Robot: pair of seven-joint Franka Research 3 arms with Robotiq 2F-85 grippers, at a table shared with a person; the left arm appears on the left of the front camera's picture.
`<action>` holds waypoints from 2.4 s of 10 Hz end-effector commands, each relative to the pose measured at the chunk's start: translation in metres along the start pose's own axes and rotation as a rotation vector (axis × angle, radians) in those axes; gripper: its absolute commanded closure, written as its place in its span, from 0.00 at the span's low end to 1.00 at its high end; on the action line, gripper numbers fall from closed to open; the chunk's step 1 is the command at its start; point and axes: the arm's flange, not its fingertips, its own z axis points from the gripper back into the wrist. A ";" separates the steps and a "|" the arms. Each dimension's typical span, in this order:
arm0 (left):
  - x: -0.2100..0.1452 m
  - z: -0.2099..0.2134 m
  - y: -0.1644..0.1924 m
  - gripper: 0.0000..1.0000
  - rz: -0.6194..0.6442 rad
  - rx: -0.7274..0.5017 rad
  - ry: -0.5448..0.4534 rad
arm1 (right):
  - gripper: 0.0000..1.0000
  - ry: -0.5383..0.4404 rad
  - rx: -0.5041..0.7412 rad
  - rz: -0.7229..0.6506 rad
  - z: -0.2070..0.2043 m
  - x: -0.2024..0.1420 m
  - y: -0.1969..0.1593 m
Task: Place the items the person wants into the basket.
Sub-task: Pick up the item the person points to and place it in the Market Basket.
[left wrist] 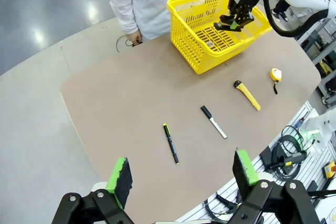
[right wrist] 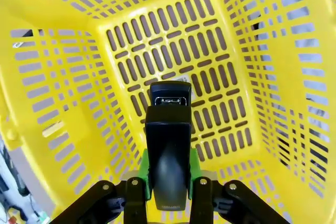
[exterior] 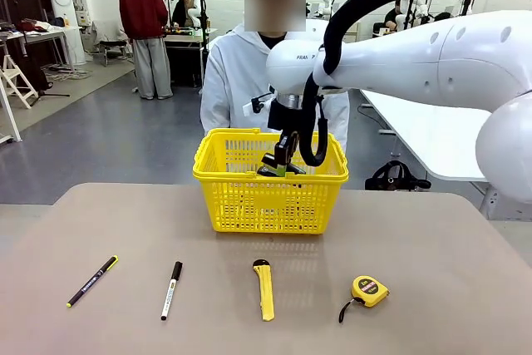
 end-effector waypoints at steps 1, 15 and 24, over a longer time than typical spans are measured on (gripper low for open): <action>0.000 0.001 0.001 0.00 -0.012 -0.016 0.000 | 0.51 0.034 -0.019 0.018 0.015 0.014 -0.009; 0.000 0.001 0.001 0.00 -0.012 -0.016 0.000 | 0.00 0.094 -0.277 -0.494 0.236 -0.174 0.084; 0.000 0.001 0.001 0.00 -0.012 -0.016 0.000 | 0.00 -0.554 -0.114 -0.740 0.291 -0.460 0.140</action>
